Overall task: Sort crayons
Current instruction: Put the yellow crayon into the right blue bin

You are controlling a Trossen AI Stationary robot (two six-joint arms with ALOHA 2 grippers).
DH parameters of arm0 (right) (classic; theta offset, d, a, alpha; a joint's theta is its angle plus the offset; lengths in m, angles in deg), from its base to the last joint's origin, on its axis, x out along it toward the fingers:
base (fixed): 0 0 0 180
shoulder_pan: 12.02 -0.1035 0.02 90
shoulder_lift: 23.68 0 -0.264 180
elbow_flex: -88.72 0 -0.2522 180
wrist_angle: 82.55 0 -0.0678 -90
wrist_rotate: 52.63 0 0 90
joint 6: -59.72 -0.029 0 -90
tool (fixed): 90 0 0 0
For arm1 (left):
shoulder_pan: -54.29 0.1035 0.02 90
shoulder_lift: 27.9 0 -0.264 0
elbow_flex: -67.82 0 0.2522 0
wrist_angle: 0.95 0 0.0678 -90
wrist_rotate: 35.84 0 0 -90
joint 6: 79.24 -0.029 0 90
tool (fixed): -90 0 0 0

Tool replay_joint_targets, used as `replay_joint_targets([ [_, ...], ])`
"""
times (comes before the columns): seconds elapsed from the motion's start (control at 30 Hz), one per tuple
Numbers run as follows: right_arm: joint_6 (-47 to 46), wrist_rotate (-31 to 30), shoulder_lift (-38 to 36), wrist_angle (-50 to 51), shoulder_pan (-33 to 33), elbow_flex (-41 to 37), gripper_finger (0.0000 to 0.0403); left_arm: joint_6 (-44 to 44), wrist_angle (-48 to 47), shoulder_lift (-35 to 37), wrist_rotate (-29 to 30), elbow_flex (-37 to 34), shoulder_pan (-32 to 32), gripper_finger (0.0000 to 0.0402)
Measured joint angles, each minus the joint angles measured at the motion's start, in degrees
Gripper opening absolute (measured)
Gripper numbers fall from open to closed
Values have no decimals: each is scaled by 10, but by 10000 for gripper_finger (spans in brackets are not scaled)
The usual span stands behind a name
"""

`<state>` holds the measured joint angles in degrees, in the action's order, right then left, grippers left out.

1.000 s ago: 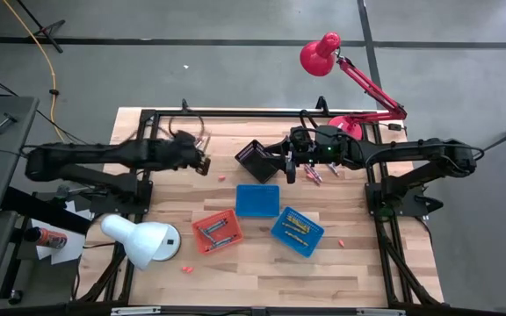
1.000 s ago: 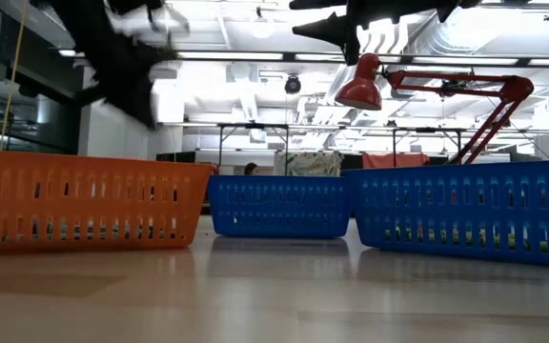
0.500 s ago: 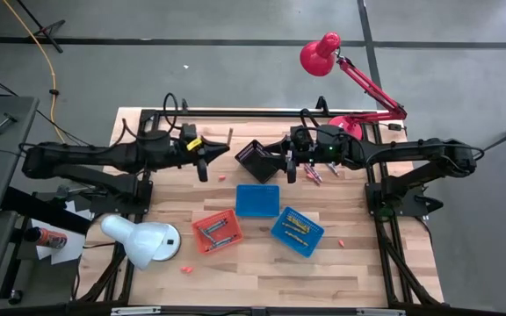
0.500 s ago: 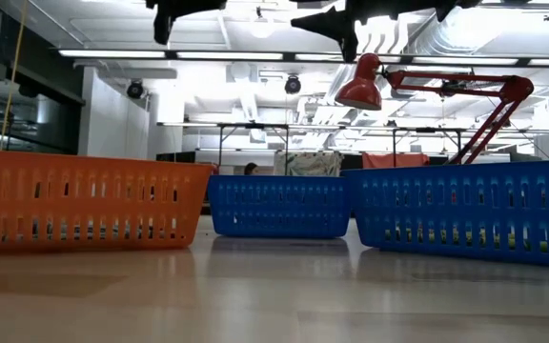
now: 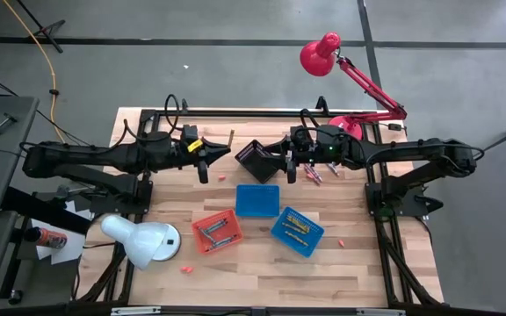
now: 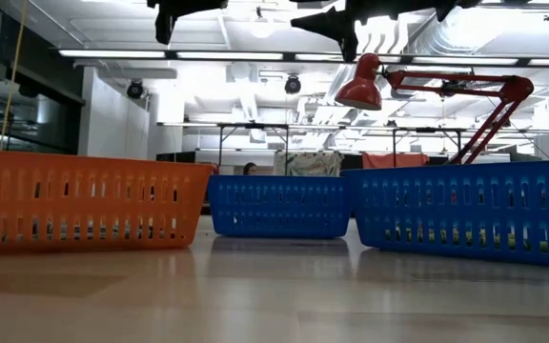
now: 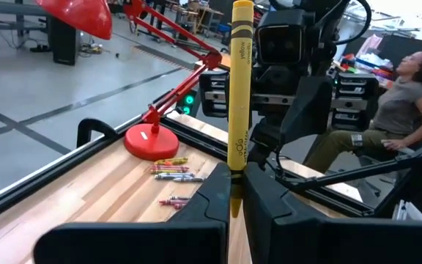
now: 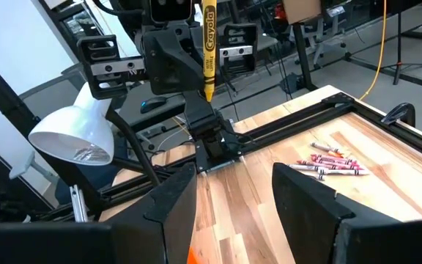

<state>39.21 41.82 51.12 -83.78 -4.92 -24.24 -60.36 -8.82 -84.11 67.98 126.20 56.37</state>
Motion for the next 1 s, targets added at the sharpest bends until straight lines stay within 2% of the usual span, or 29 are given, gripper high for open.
replay_joint_targets([
  [0.23,-2,-1,0,-3,0,0,173,0,0,0,0,0,0,7],
  [0.4,-31,-3,14,-94,0,0,173,-10,8,-19,0,0,0,7],
  [0.53,-51,-8,39,-161,0,0,173,-12,54,-55,-24,0,0,7],
  [0.8,-67,15,63,-200,-1,0,173,-11,142,-119,-59,0,0,7],
  [1.0,-65,25,63,-200,-6,0,166,-10,187,-137,-63,0,0,7],
])
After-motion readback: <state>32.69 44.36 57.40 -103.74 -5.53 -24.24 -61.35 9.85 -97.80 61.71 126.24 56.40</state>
